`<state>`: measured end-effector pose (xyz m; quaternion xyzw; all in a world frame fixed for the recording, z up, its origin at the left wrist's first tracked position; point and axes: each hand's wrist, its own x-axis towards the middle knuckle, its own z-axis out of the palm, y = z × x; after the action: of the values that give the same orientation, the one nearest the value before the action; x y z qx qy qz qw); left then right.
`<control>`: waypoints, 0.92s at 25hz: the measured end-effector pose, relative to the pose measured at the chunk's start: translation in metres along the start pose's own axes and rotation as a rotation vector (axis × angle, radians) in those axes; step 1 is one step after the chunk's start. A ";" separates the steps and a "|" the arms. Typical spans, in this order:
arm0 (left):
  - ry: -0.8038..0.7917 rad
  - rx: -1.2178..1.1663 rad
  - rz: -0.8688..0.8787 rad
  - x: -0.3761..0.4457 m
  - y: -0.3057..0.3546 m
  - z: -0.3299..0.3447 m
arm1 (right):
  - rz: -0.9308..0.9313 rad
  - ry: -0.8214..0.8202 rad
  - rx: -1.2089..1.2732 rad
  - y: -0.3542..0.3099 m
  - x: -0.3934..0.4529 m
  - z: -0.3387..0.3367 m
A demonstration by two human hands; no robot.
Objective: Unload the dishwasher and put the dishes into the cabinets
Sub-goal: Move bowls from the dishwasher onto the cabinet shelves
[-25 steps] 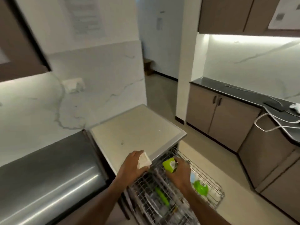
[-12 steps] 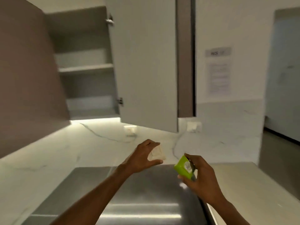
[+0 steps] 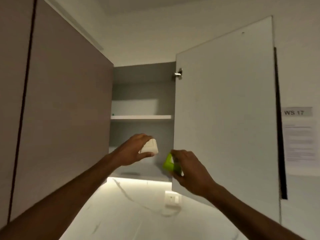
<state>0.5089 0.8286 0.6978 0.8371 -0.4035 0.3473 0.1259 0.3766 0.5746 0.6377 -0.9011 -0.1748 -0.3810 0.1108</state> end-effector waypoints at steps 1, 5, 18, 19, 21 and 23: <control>0.025 0.017 0.007 0.018 -0.024 -0.008 | -0.033 0.023 -0.071 -0.001 0.040 -0.003; 0.140 0.047 -0.062 0.097 -0.109 -0.028 | -0.092 0.060 -0.242 -0.007 0.189 -0.019; 0.042 0.000 0.004 0.254 -0.200 -0.010 | 0.131 -0.131 -0.390 0.069 0.363 0.003; 0.054 -0.011 0.004 0.256 -0.202 -0.010 | 0.123 -0.125 -0.383 0.069 0.365 0.005; 0.092 -0.022 0.065 0.251 -0.205 -0.014 | 0.107 -0.110 -0.361 0.066 0.367 0.008; 0.135 -0.015 0.153 0.237 -0.203 -0.023 | 0.081 -0.071 -0.341 0.058 0.363 0.008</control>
<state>0.7553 0.8306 0.8908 0.7777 -0.4594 0.4082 0.1324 0.6410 0.6078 0.8918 -0.9260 -0.0752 -0.3684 -0.0345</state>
